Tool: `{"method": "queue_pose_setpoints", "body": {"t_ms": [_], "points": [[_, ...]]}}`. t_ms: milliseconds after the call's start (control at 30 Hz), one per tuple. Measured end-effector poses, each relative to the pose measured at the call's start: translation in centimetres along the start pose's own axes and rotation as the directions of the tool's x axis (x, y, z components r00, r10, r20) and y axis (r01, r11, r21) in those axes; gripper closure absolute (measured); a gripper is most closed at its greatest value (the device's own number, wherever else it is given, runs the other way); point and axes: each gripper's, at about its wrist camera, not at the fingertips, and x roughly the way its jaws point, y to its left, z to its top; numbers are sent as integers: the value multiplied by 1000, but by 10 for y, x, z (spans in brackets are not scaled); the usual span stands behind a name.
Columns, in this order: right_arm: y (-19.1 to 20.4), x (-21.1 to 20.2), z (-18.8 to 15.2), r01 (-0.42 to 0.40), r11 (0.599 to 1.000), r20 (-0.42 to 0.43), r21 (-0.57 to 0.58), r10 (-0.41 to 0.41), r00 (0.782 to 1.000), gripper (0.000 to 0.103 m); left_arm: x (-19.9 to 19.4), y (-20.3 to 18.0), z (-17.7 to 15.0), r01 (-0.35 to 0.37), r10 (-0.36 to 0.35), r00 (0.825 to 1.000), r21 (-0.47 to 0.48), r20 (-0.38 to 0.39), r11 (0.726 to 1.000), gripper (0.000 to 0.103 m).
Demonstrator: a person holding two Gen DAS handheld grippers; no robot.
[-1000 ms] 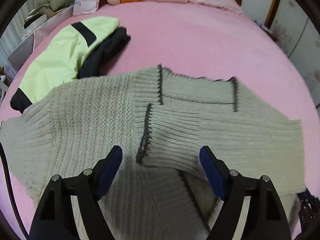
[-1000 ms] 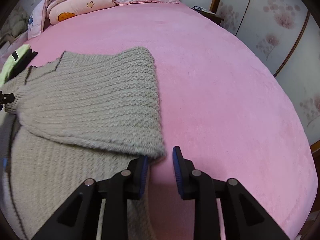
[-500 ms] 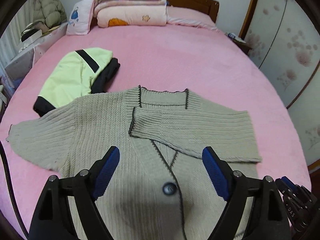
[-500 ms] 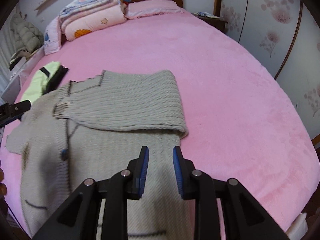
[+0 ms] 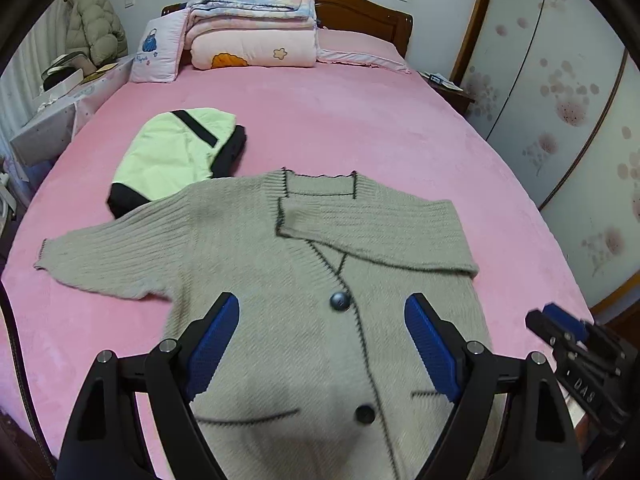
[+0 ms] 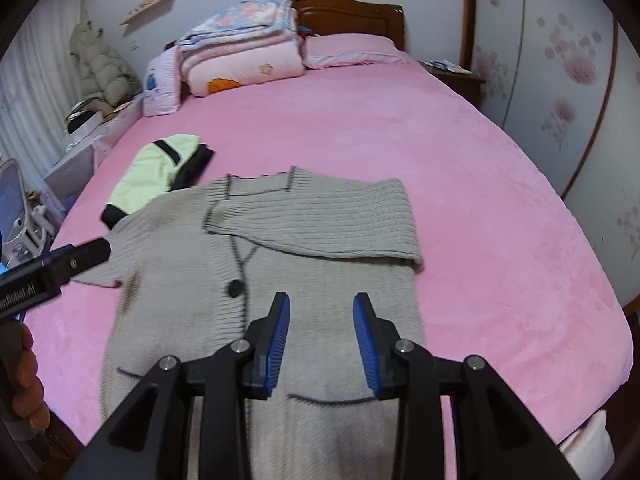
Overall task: Fold large clothes
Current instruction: 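Move the left tool to the other sleeve cuff and grasp it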
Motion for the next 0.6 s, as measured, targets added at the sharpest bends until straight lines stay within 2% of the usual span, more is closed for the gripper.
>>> {"method": "queue_pose_setpoints", "body": {"t_ms": [167,333,467,600], "points": [[33,-17,7,-80,997,10,-1,80,997,70,-39,41,-7,-45,45,999,18,12,999,19],[83,-24,18,-106,994,40,-36,108,993,70,-70,101,-6,-108,108,993,-1,56,994,19],[123,-16,24,-122,990,62,-66,126,990,70,-80,168,-7,-161,165,983,-59,74,985,17],[172,9,30,-136,985,70,-111,144,987,70,-67,246,-14,-201,211,975,-139,65,970,17]]}}
